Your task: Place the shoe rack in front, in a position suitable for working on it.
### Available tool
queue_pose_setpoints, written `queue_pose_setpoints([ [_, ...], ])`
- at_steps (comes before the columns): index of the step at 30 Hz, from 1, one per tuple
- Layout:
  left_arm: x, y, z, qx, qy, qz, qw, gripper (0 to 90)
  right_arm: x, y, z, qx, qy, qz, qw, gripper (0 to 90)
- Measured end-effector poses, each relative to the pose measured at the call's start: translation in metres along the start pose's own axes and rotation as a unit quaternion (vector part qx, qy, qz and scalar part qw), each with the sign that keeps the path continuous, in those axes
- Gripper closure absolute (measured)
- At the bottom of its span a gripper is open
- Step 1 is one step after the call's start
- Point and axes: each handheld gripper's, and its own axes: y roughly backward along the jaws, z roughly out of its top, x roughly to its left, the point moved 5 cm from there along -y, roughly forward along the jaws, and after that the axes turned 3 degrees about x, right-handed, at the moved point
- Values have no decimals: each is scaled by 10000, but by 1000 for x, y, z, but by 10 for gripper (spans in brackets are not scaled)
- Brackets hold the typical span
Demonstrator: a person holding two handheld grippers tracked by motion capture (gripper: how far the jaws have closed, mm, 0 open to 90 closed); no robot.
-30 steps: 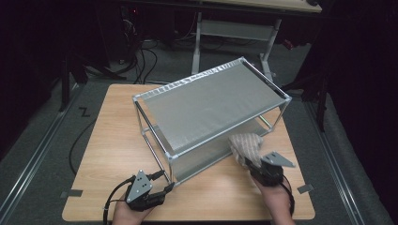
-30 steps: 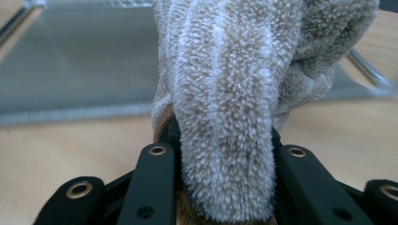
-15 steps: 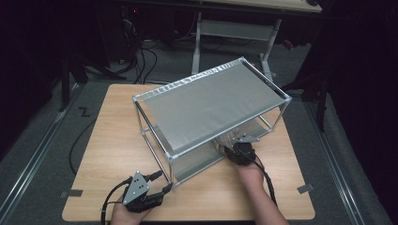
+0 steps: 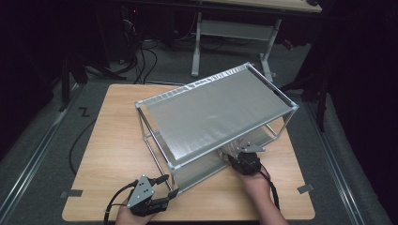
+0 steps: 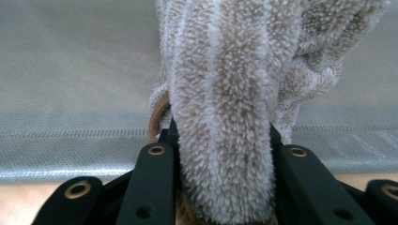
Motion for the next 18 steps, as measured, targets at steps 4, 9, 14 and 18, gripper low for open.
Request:
queue_pose_setpoints([
  [4,-6,-2,1,-57,-40,-138,9999,404,2,10,-10,-29,30,20,10000,690],
  [9,-14,-4,1,-74,-81,-251,9996,398,2,19,-21,-100,24,-25,9999,690],
  [14,-19,-6,1,-91,-114,-295,9995,398,3,24,-27,-148,-55,-33,9999,686],
  [18,-20,-8,0,-41,-159,-319,9994,398,3,25,-29,-206,-89,-43,9997,679],
])
